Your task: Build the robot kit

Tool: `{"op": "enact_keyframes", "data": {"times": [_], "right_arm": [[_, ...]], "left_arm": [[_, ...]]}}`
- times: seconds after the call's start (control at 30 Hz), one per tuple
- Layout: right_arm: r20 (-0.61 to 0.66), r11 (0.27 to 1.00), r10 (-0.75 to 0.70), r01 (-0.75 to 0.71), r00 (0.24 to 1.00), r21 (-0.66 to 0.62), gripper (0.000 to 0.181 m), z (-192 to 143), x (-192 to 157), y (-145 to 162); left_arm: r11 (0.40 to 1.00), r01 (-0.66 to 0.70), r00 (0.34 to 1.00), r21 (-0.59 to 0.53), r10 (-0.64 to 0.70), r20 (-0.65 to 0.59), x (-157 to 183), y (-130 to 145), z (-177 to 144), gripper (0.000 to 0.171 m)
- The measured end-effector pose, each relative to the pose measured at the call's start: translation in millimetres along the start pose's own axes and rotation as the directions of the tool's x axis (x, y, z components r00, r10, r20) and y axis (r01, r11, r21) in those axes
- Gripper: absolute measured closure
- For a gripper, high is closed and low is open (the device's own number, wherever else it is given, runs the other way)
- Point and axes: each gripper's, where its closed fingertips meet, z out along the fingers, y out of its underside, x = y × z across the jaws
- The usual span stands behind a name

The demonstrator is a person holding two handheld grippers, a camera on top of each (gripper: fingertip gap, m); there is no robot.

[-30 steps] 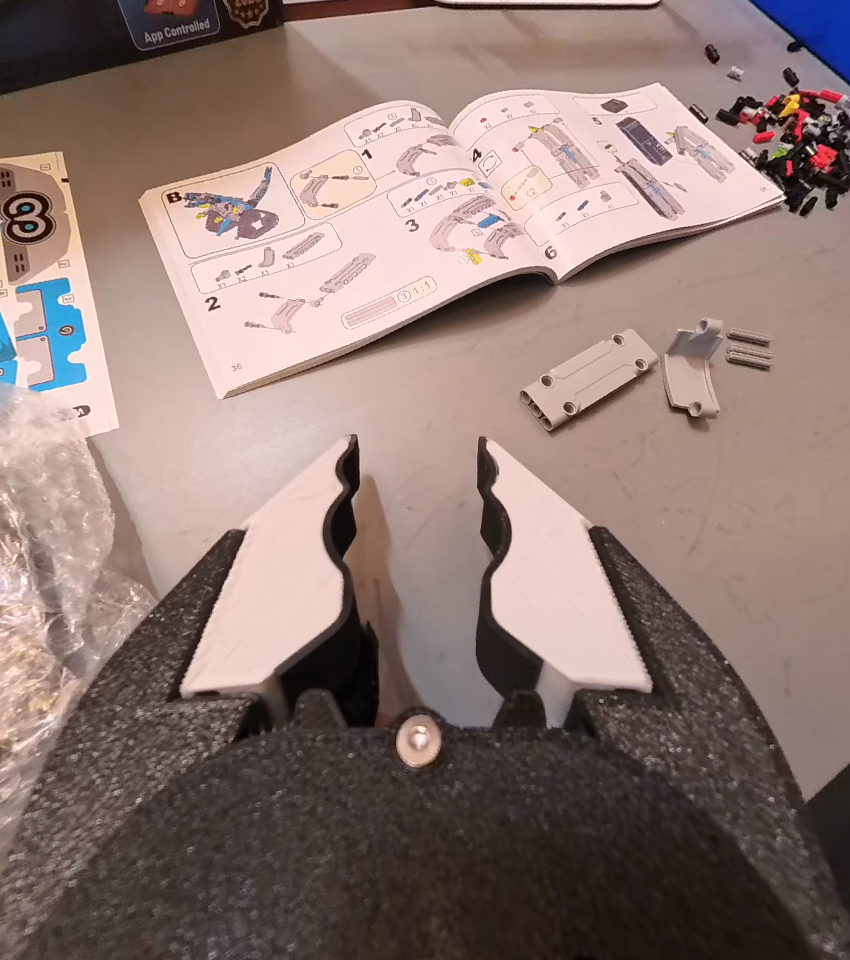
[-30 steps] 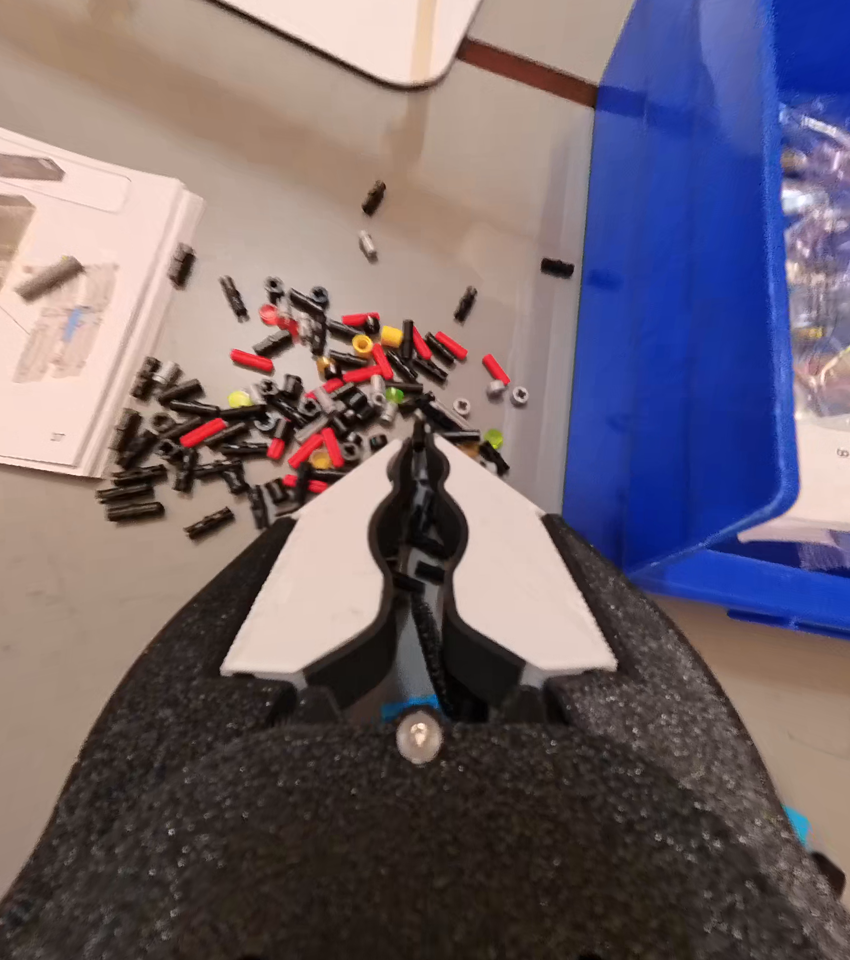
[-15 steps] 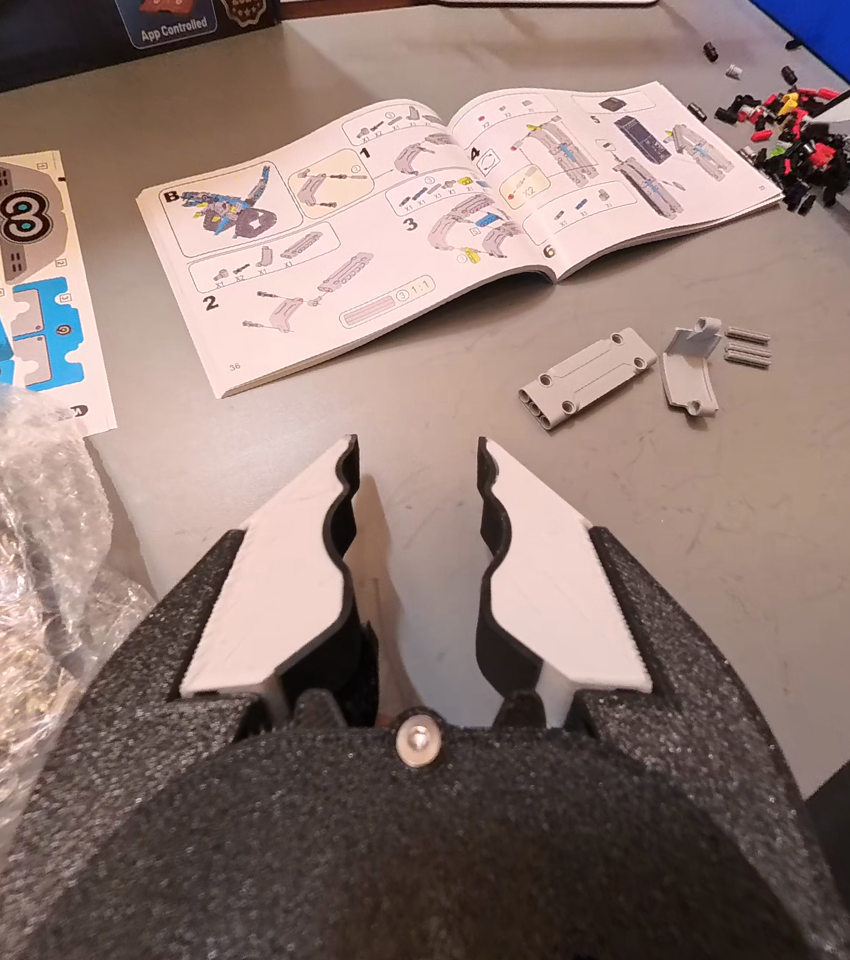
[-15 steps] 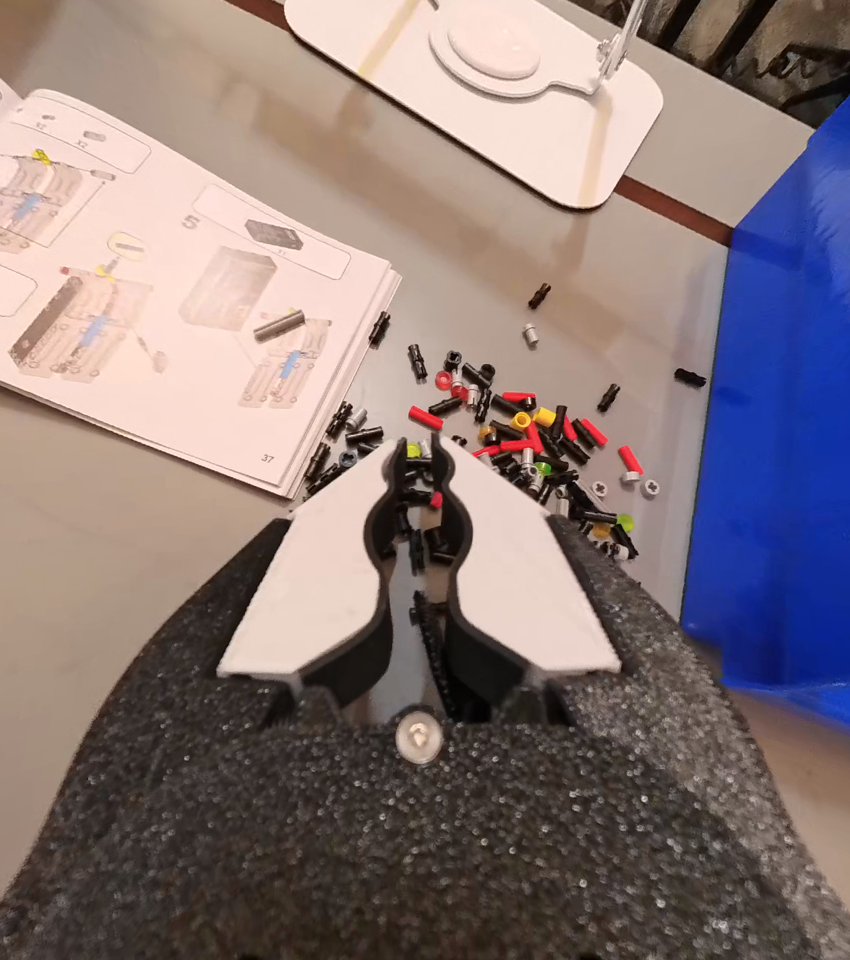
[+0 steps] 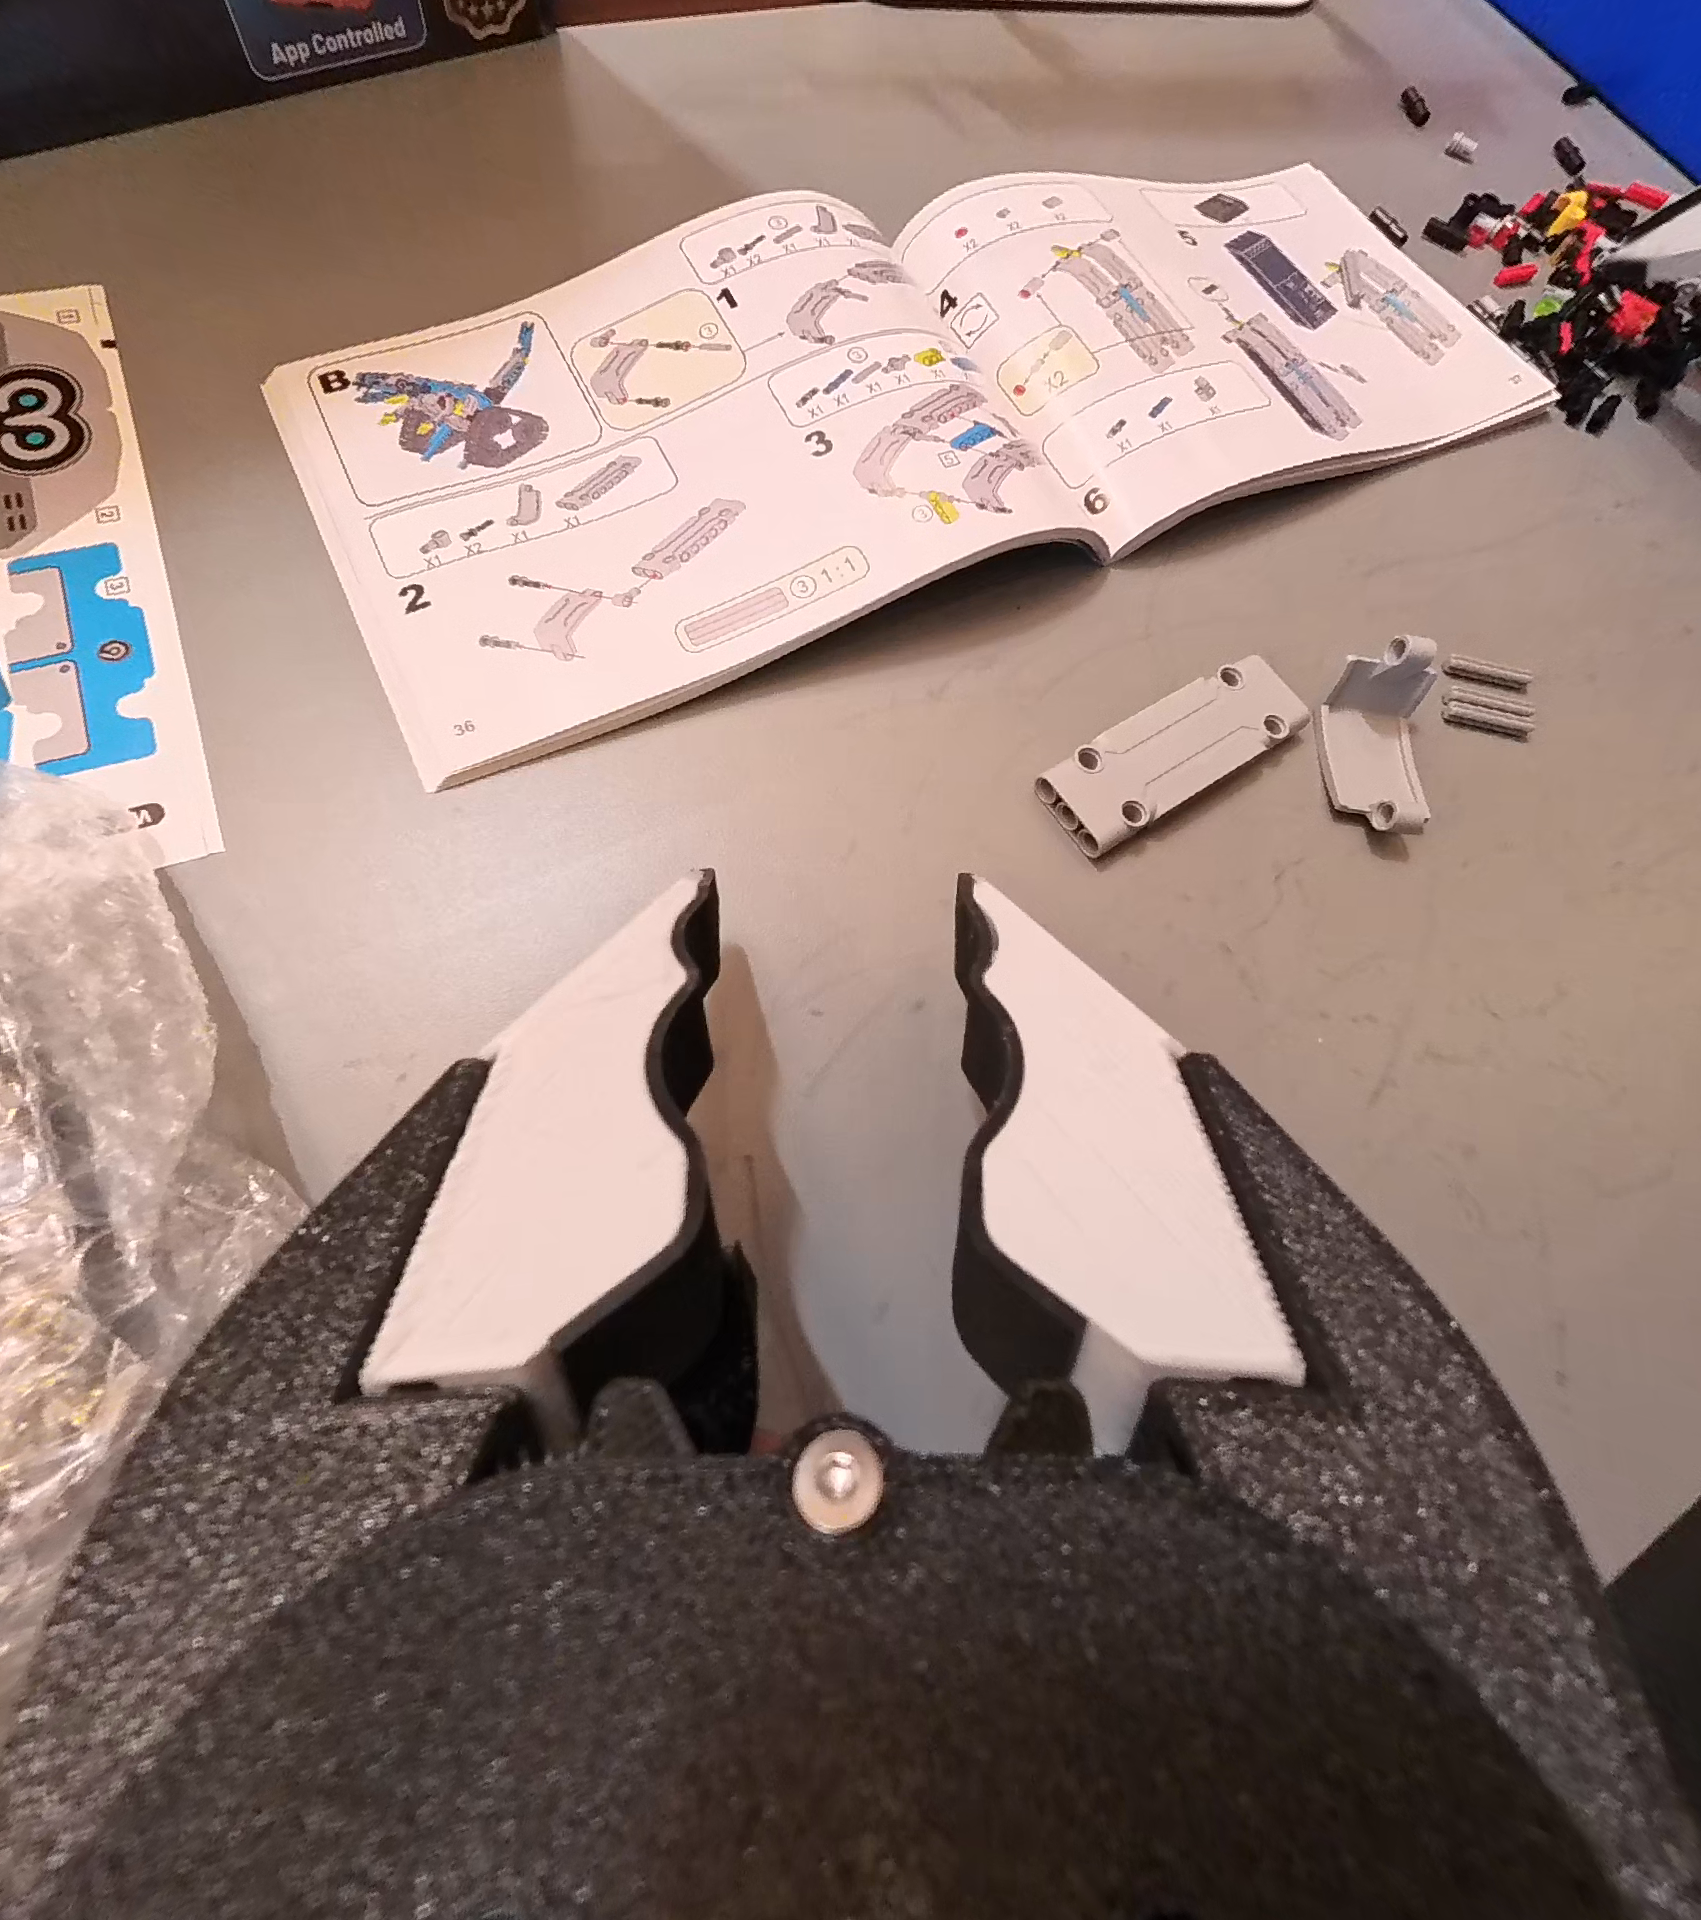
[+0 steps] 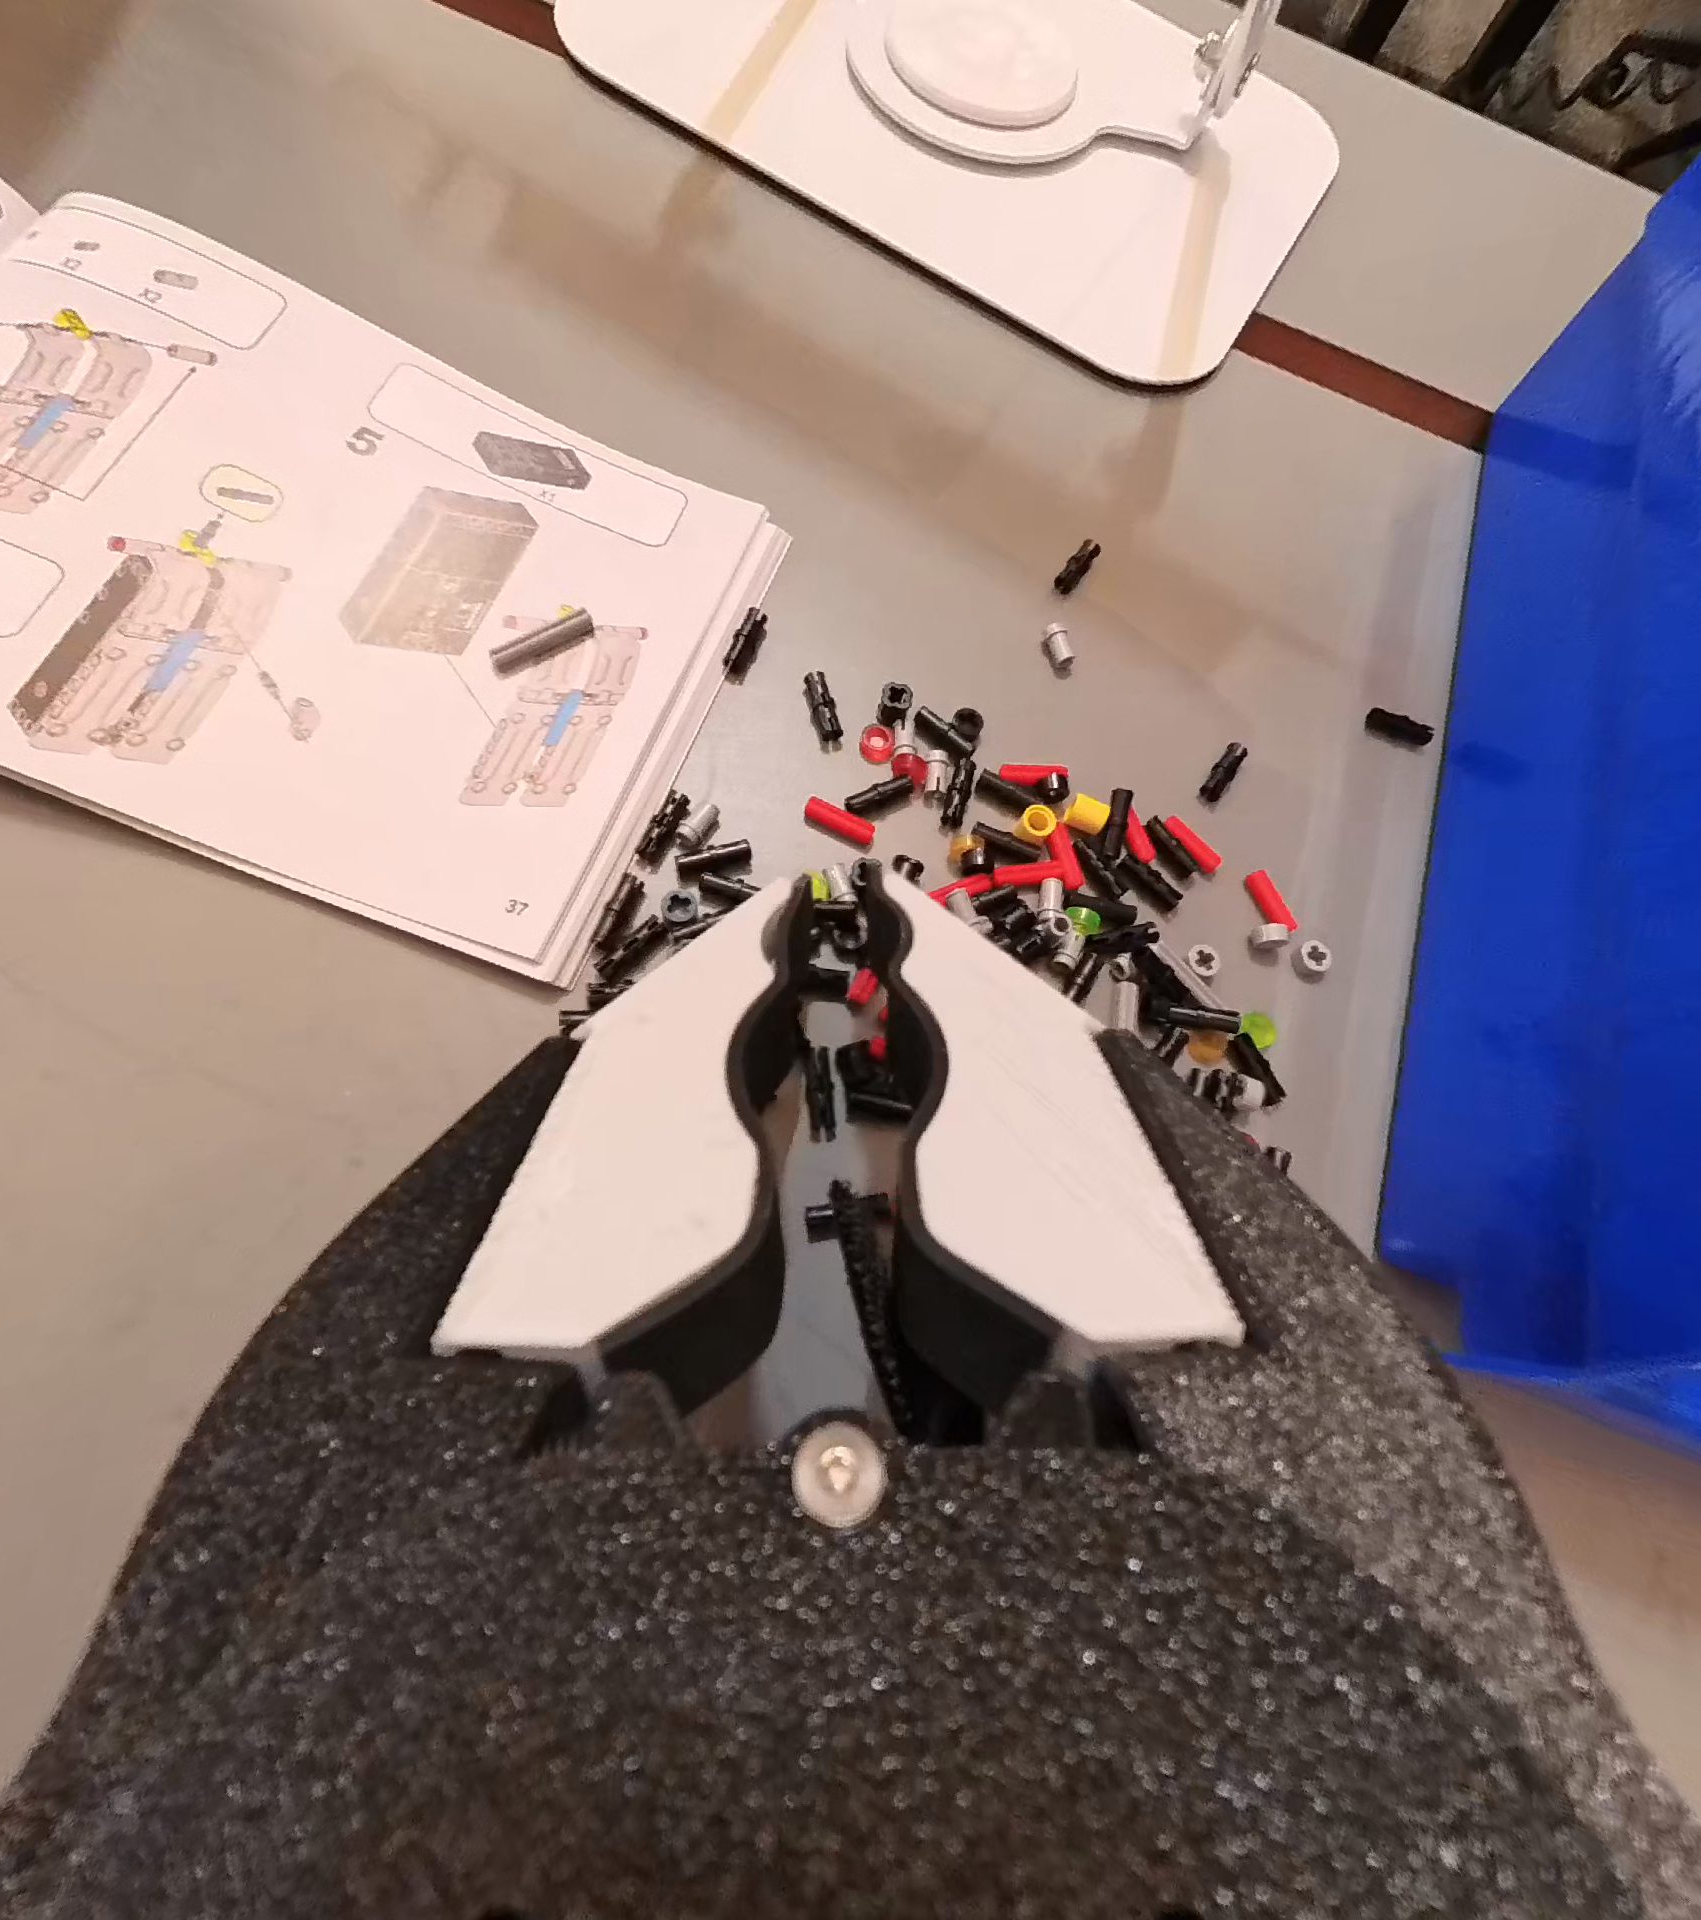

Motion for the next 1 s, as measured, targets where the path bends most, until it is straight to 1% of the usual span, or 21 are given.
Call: {"op": "enact_keyframes", "data": {"times": [0.47, 0.63, 0.87, 0.93, 1.0], "right_arm": [[0.0, 1.0, -0.011, 0.011, 1.0, -0.002, 0.172, 0.1, -0.8, 0.7], [0.008, 1.0, -0.005, 0.005, 1.0, 0.011, 0.172, -1.0, -2.0, -1.7], [0.027, 0.998, -0.021, 0.02, 0.999, 0.061, 0.172, -7.0, -8.8, -11.1], [0.032, 0.996, -0.039, 0.036, 0.999, 0.08, 0.172, -9.3, -12.8, -14.4], [0.031, 0.994, -0.057, 0.054, 0.998, 0.097, 0.172, -11.7, -16.6, -17.9]], "left_arm": [[1.0, 0.002, 1.0, -0.013, -0.002, -0.009, 0.9, 1.5, 1.3, 0.127], [0.999, 0.023, 0.999, -0.037, -0.024, -0.034, 1.6, 4.2, 4.1, 0.127], [1.0, 0.0, 1.0, 0.005, 0.0, -0.019, 1.4, -1.5, 0.1, 0.128], [0.998, -0.042, 0.998, 0.038, 0.043, -0.042, 9.2, -5.2, -3.9, 0.139], [0.99, -0.104, 0.994, 0.099, 0.108, -0.034, 15.7, -13.1, -9.5, 0.141]]}}
